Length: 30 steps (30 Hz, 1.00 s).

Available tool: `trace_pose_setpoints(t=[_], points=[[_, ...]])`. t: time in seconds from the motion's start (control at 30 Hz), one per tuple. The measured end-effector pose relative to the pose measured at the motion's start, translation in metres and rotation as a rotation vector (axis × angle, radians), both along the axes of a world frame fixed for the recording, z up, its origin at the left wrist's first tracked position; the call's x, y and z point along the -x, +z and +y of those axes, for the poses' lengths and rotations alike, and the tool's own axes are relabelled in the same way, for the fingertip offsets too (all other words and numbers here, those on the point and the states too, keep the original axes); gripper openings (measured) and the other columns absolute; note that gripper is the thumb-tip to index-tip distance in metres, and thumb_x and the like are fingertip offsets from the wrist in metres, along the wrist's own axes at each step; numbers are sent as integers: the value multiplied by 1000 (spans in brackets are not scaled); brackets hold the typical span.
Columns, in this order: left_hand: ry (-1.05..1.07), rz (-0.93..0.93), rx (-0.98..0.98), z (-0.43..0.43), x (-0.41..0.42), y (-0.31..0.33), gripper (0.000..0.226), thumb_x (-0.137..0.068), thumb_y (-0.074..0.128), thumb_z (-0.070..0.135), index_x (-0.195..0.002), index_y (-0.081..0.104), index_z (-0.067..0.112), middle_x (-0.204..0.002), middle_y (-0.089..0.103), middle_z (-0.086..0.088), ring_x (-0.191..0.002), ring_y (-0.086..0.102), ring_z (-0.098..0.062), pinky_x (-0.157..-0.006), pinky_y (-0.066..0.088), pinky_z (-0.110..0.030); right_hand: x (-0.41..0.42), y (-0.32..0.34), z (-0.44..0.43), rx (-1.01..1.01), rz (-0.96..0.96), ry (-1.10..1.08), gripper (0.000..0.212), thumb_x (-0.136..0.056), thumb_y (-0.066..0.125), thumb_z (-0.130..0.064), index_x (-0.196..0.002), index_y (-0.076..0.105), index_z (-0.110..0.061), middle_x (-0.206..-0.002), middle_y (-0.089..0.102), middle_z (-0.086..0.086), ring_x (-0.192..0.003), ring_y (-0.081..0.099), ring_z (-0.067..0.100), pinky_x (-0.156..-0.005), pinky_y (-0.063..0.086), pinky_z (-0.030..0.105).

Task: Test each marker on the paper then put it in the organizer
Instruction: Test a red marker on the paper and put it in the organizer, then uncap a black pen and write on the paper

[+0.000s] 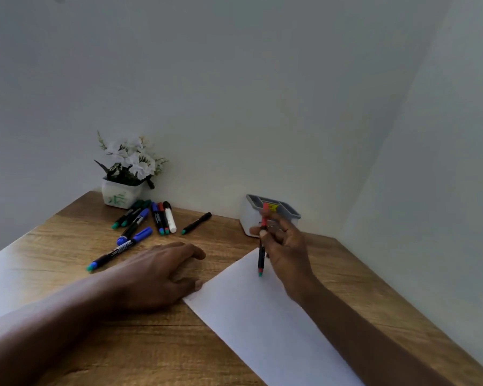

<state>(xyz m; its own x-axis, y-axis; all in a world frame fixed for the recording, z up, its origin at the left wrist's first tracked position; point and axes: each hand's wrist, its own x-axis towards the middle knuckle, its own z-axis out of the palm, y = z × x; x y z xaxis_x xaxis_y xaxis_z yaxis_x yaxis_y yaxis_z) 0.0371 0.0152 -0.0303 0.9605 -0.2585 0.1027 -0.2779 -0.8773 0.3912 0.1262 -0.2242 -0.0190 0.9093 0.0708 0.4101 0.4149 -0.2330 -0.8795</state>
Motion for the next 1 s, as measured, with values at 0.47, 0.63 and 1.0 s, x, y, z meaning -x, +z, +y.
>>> trace_pose_setpoints(t=[0.47, 0.63, 1.0], points=[[-98, -39, -92, 7, -10, -2, 53, -95, 46, 63, -145, 35, 50, -158, 27, 22, -143, 29, 0, -118, 29, -29, -141, 83, 35, 210, -388, -420, 70, -86, 67, -1, -138, 37, -36, -103, 65, 6, -86, 68, 22, -77, 61, 43], [-132, -44, -85, 12, -13, -2, 52, -95, 45, 65, -144, 36, 52, -155, 29, 26, -140, 30, 3, -118, 30, -29, -156, 57, 43, 397, -349, -474, 66, -83, 70, -1, -138, 43, -25, -114, 61, 11, -104, 63, 27, -87, 54, 42], [-133, -29, -86, 12, -15, -3, 53, -95, 45, 66, -144, 35, 52, -159, 25, 25, -144, 25, 1, -120, 25, -31, -157, 56, 37, 813, -107, -420, 64, -83, 67, -31, -144, 53, -20, -136, 64, 10, -125, 56, 36, -98, 53, 49]])
